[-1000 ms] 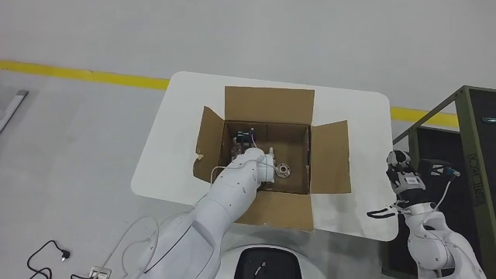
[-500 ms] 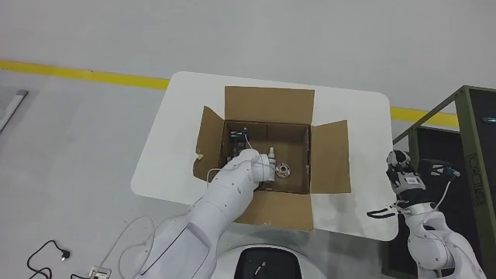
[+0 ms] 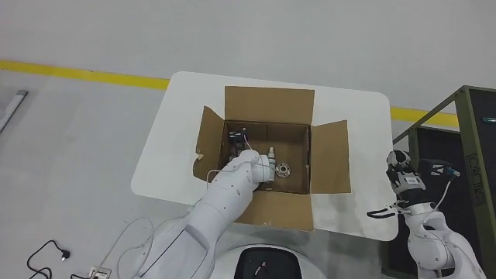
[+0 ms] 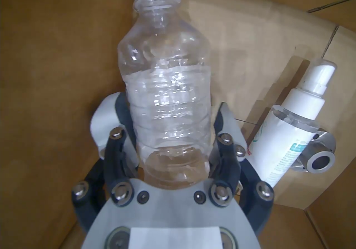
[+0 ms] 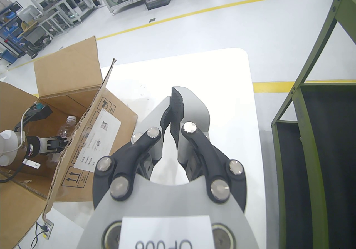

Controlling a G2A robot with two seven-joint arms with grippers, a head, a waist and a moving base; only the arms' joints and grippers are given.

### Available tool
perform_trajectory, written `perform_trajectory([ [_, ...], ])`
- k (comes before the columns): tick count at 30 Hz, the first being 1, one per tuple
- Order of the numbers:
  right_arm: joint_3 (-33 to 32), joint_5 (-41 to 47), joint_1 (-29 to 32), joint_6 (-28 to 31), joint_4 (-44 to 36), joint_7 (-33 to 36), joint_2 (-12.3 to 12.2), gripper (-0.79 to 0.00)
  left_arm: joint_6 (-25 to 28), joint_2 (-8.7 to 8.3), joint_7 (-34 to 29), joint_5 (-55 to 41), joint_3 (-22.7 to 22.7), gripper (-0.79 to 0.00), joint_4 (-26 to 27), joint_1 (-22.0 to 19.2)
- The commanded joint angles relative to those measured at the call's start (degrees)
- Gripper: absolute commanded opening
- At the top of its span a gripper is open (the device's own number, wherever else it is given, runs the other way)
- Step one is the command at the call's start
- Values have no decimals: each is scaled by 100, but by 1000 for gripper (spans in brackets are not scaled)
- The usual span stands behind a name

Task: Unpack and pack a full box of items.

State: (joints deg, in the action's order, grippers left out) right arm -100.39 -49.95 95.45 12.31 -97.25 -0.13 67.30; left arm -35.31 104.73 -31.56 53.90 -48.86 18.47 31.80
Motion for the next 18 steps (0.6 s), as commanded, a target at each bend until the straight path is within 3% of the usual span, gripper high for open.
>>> perform_trajectory([
  [1, 0, 0, 0, 0, 0, 0, 0, -785, -13, -5, -16, 28, -3, -733, 10, 10],
  [2, 0, 0, 0, 0, 0, 0, 0, -785, -17, -7, -22, 39, -6, -785, 19, 15],
  [13, 8, 75, -9, 17, -14, 9, 5, -785, 68, -37, -43, 333, 38, -785, 376, 85],
  [18, -68, 254, -22, 386, -94, 254, -16, -785, 87, -77, -196, 675, 125, -785, 834, 177],
])
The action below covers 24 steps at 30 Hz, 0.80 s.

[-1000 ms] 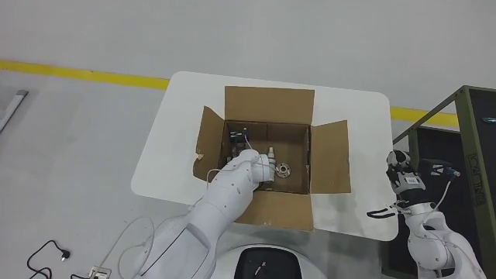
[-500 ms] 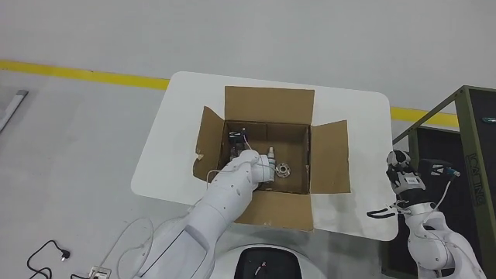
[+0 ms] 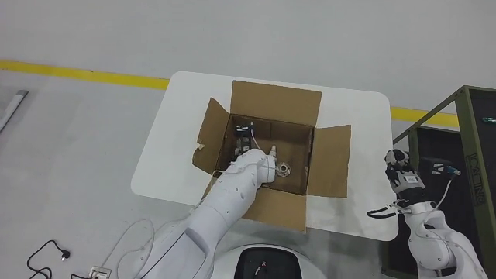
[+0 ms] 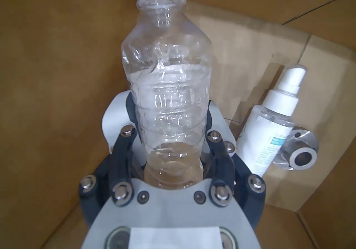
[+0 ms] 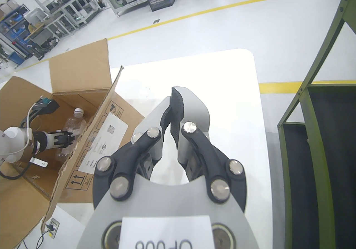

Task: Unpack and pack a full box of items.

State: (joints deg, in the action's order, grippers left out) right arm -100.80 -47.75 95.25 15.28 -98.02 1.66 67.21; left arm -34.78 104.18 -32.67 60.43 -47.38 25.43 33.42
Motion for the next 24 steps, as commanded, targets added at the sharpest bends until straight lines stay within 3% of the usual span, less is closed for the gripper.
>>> perform_trajectory([
  [1, -38, -7, 2, 169, -46, 133, -15, -785, 34, -43, -145, 74, -33, -785, 241, 32],
  [3, -42, -25, 23, 304, -81, 225, -24, -785, 100, -90, -316, 180, -49, -785, 506, 82],
  [4, -32, -23, 33, 396, -104, 296, -30, -742, 112, -119, -412, 262, -54, -785, 646, 112],
  [6, -13, 130, 51, 640, -135, 485, -40, -391, 142, -182, -627, 401, -88, -785, 996, 201],
  [7, -22, 216, 58, 731, -145, 624, -48, -40, 150, -220, -730, 485, -112, -785, 1191, 258],
  [8, -32, 318, 56, 813, -165, 769, -56, 0, 152, -261, -845, 578, -140, -785, 1396, 325],
  [18, -156, 1890, 16, 1339, -203, 2230, -134, 0, 599, -750, -2229, 1766, -648, -785, 3928, 1370],
  [24, 74, 2337, -70, 1429, -53, 2789, -161, 0, 1144, -931, -2897, 2424, -829, -785, 5128, 1960],
])
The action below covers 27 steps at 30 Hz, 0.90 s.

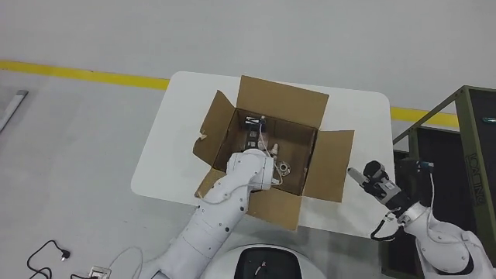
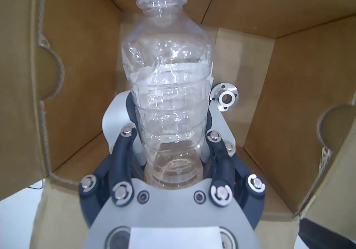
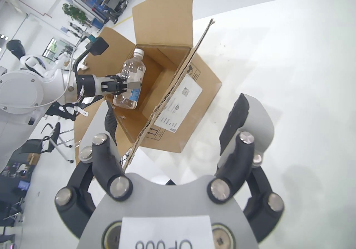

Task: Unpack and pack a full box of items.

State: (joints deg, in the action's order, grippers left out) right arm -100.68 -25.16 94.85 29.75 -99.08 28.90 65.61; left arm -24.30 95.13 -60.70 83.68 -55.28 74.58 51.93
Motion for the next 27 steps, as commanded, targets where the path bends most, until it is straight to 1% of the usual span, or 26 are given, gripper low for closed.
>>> perform_trajectory([
  [1, 120, 102, -61, -29, 91, 106, -1, 0, 169, -43, -143, 146, -68, -785, 350, 179],
  [4, 349, 226, -159, -101, 256, 140, 11, 0, 366, -75, -260, 205, -142, -785, 649, 325],
  [6, 518, 524, -242, -206, 416, 133, 32, 0, 490, -84, -297, 166, -176, -785, 824, 395],
  [9, 750, 765, -392, -311, 573, 185, 52, 0, 581, -94, -315, 190, -226, -785, 959, 448],
  [10, 826, 857, -430, -364, 625, 194, 60, -25, 628, -96, -317, 214, -224, -785, 991, 457],
  [11, 924, 990, -469, -385, 662, 232, 71, -86, 675, -95, -311, 204, -221, -785, 1055, 466],
  [14, 1081, 1145, -570, -450, 751, 273, 83, -132, 812, -98, -320, 168, -235, -785, 1205, 511],
  [15, 1133, 1207, -593, -468, 774, 302, 87, -212, 822, -100, -316, 183, -248, -785, 1236, 525],
  [18, 1224, 1375, -656, -520, 822, 359, 92, -314, 852, -100, -312, 181, -279, -785, 1312, 550],
  [20, 1242, 1300, -688, -582, 842, 372, 84, -360, 865, -98, -303, 179, -295, -785, 1336, 557],
  [22, 1262, 1324, -694, -646, 853, 345, 84, -431, 874, -96, -284, 175, -310, -785, 1347, 562],
  [24, 1254, 1315, -691, -703, 852, 300, 80, -533, 881, -94, -274, 191, -320, -785, 1345, 562],
  [26, 1222, 1285, -687, -739, 849, 301, 69, -693, 893, -92, -272, 197, -334, -785, 1351, 565],
  [27, 1210, 1293, -679, -747, 845, 292, 65, -739, 900, -91, -270, 190, -342, -785, 1365, 567],
])
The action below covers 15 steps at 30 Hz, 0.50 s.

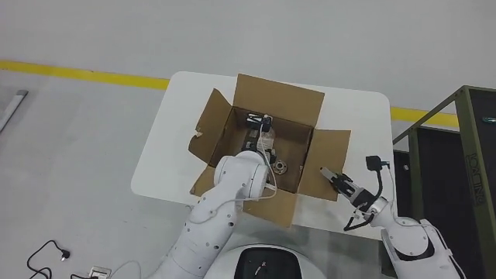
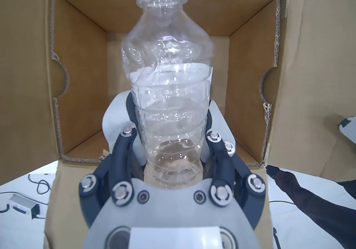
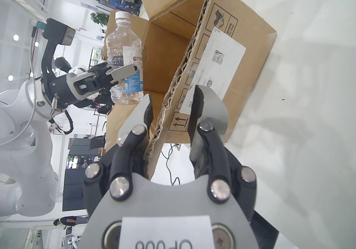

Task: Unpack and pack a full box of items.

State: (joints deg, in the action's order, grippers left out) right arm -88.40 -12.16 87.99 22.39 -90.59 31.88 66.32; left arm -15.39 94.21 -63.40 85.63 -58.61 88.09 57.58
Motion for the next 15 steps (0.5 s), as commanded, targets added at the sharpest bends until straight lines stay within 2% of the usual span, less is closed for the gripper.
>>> perform_trajectory([
  [1, -33, 19, 16, -21, -5, -5, -9, -785, 14, 2, 0, -22, -21, -785, 32, 4],
  [8, -202, 443, 28, -40, -90, 153, -44, -785, 219, 0, -43, -143, -84, -785, 273, 26],
  [15, -496, 355, -43, 53, -92, 635, -138, -785, 521, -17, -212, -275, -126, -785, 635, 93],
])
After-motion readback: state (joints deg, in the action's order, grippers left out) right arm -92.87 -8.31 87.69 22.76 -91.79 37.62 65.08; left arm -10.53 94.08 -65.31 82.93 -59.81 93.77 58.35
